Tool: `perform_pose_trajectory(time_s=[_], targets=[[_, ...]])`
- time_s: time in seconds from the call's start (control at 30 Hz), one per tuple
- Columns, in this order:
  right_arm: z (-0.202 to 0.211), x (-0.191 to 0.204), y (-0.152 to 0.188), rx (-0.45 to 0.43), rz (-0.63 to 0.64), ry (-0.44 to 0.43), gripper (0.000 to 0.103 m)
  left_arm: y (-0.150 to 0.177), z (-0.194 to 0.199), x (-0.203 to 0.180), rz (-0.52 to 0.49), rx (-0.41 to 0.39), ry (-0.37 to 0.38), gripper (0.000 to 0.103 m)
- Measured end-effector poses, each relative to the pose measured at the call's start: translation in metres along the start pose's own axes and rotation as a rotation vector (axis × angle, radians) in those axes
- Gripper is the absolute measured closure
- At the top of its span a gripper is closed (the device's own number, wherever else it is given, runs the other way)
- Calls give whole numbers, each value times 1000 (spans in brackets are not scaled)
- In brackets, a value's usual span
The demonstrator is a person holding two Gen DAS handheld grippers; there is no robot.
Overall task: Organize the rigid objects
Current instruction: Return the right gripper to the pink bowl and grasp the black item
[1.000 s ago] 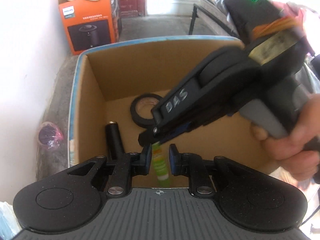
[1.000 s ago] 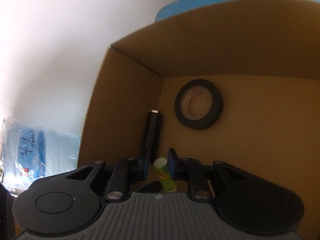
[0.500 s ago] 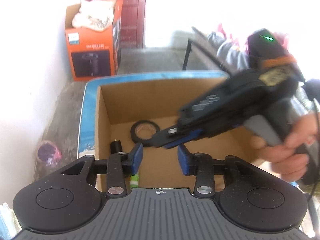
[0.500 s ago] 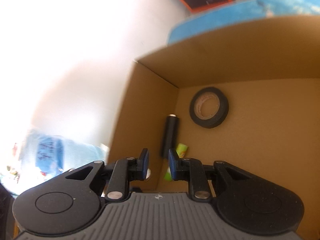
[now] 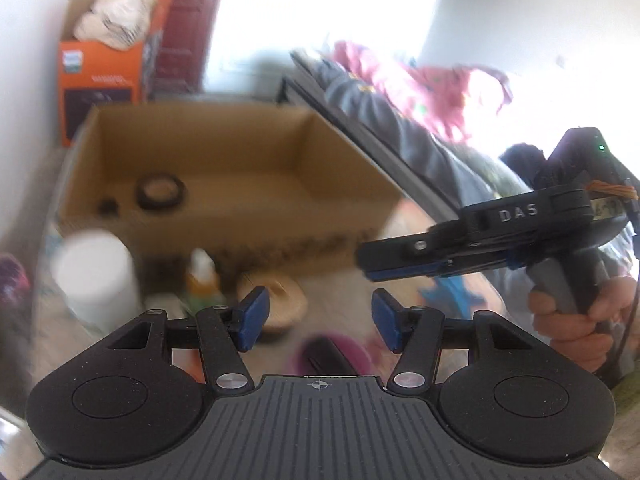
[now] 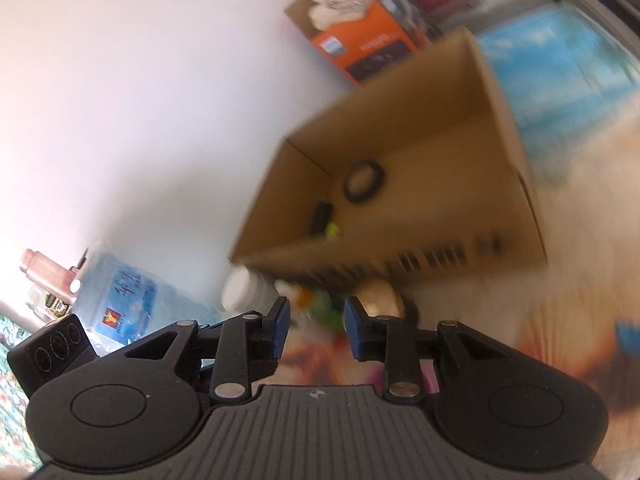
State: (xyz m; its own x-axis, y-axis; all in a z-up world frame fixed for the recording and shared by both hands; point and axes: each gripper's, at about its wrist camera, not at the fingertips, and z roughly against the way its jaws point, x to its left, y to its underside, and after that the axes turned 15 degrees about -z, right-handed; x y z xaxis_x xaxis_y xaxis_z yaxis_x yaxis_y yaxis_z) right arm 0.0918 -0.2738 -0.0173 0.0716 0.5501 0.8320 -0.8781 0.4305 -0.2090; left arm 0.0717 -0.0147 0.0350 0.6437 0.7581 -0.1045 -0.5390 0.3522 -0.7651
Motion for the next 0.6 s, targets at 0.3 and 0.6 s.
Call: perform_pose_trajectory(time_s=[0.3,0.6], targets=[[-25,-20,30,-14,-13,90,71,25,-39,-37,-78,136,-30,59],[-46,-8,41,-9,108,217,71,30,-62,-42,-119,204,-92,67]])
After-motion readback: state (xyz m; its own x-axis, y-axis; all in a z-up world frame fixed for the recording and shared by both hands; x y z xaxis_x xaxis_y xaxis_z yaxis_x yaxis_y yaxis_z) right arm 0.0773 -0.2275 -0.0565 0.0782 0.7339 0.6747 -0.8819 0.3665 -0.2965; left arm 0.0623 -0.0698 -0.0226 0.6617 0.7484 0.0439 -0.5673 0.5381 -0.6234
